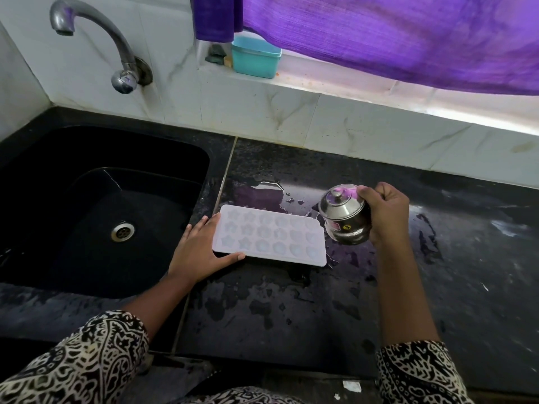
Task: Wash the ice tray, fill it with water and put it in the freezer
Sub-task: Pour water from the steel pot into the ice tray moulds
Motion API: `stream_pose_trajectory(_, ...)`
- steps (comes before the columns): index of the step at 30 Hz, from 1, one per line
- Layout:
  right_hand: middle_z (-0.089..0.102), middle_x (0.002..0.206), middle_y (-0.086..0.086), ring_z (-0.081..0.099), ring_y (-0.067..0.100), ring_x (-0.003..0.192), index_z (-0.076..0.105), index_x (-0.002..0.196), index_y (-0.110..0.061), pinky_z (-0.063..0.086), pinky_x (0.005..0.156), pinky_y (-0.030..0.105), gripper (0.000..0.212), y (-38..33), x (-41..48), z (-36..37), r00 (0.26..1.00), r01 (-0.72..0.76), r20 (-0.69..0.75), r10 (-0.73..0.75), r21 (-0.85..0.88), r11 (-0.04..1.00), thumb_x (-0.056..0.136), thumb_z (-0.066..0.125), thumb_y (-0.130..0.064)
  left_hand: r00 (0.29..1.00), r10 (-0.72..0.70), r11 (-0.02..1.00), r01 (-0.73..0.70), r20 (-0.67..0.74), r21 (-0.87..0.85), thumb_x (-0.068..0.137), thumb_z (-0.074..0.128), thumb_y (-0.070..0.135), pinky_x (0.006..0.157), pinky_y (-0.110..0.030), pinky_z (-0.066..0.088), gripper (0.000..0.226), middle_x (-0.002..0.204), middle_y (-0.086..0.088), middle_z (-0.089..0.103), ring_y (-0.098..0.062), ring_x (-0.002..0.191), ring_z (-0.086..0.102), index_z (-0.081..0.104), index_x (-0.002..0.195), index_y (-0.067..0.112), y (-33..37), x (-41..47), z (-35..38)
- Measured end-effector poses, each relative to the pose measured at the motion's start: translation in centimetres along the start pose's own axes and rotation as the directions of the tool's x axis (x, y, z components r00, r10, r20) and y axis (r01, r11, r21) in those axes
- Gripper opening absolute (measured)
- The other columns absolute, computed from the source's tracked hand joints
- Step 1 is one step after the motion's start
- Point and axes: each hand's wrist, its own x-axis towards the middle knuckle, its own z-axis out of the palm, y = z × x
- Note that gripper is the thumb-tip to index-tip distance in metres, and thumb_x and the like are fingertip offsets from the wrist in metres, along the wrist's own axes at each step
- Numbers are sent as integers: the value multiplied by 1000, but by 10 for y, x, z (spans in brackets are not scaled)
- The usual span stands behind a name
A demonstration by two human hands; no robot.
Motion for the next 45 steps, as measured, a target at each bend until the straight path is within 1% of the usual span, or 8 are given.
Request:
stream_pose_trajectory(5,42,53,-4,39,11,54,38,55,-19,38,54,25,37,7,3,-8,993,-90,-69,100,132,987,78,65,-8,1000,1,1000,-1,2,7,54,30,101,121,-38,7,128,159,5,28,-14,149,15,16,155,24,1,0,0)
stream_pose_trajectory(8,42,54,-3,40,12,54,39,56,-19,40,54,26,36,9,3,-13,992,-94,-74,100,88,992,77,66,-9,1000,0,1000,0,2,12,53,27,102,122,-38,6,129,160,5,28,-13,150,15,15,156,24,0,0,0)
stream_pose_trajectory(13,41,53,-3,36,2,42,37,56,-18,38,44,15,37,11,-3,-18,997,-15,-72,11,-54,998,79,64,-8,1000,2,1000,-2,-7,6,58,35,98,122,-38,7,124,159,4,29,-14,149,16,17,155,23,0,-1,0)
stream_pose_trajectory(20,41,58,4,39,15,54,37,57,-19,39,52,25,37,11,-4,-22,998,24,-58,-35,-182,983,79,65,-11,1000,2,1000,-2,-6,13,60,38,96,122,-38,7,121,159,4,30,-13,149,16,16,155,24,-1,0,1)
stream_pose_trajectory(24,37,58,5,35,16,56,37,58,-16,36,56,27,35,9,-3,-23,997,74,-19,-81,-238,969,78,65,-11,1000,-2,1000,2,-3,6,59,38,97,122,-39,8,123,158,3,30,-14,149,17,17,155,24,-1,0,1)
stream_pose_trajectory(33,34,55,-1,29,6,47,35,58,-17,31,41,12,37,2,-3,-21,993,115,1,-120,-264,958,78,65,-9,1000,2,1000,-2,1,6,60,39,96,122,-39,8,123,159,3,30,-14,149,16,15,156,23,0,0,0)
stream_pose_trajectory(38,36,57,3,33,13,54,36,58,-16,34,51,23,36,1,-2,-22,993,113,2,-117,-262,958,78,65,-10,1000,-3,1000,3,6,4,57,34,99,122,-38,7,126,159,3,29,-13,150,15,15,156,24,0,-2,-1)
stream_pose_trajectory(45,37,57,1,35,12,54,36,58,-17,36,52,24,36,-1,-2,-24,994,102,-4,-107,-249,963,79,65,-10,1000,-1,1000,1,-1,8,58,37,96,121,-38,7,124,159,2,29,-14,149,16,16,156,23,1,-2,-2)
